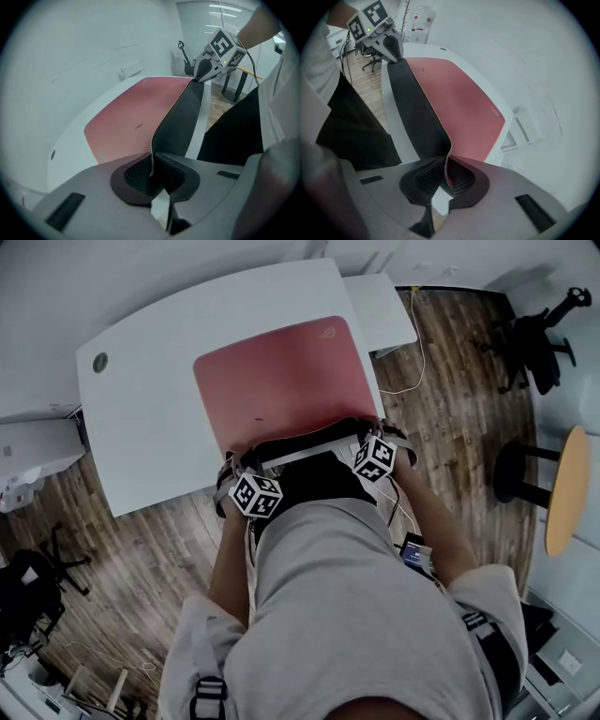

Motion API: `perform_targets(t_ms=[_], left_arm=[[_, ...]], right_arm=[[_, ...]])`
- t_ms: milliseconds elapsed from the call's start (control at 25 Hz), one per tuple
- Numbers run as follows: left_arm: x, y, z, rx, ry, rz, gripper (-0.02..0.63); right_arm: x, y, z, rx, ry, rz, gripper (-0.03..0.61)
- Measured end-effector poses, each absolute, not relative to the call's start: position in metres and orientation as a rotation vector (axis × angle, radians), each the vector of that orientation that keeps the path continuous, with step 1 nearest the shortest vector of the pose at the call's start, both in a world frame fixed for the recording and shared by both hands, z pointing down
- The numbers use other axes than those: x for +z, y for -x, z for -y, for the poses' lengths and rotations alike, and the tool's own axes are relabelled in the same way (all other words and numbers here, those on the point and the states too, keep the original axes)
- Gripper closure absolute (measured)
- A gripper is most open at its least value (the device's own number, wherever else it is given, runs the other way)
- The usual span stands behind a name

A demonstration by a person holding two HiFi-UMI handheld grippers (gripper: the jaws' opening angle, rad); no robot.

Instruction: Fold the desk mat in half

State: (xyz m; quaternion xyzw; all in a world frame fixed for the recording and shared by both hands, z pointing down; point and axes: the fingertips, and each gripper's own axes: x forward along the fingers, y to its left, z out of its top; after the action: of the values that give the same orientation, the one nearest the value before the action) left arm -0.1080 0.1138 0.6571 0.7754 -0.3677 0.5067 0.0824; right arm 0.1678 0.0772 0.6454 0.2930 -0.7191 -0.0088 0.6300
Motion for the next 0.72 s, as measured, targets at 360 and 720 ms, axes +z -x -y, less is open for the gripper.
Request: perform_targets(t_ms=[360,720], left_arm=[[0.651,0.105,-0.111,1.47,-2.347,1.139,0.58],[0.654,0.109,-0.105,1.461,-2.33,1.125,0.58]], right_arm=[[0.635,-0.172,-0.075,0.004,-0.713,1.67,0.523],[0.635,-0.167,-0.067,-0.01,-0.724,1.674,0.523]])
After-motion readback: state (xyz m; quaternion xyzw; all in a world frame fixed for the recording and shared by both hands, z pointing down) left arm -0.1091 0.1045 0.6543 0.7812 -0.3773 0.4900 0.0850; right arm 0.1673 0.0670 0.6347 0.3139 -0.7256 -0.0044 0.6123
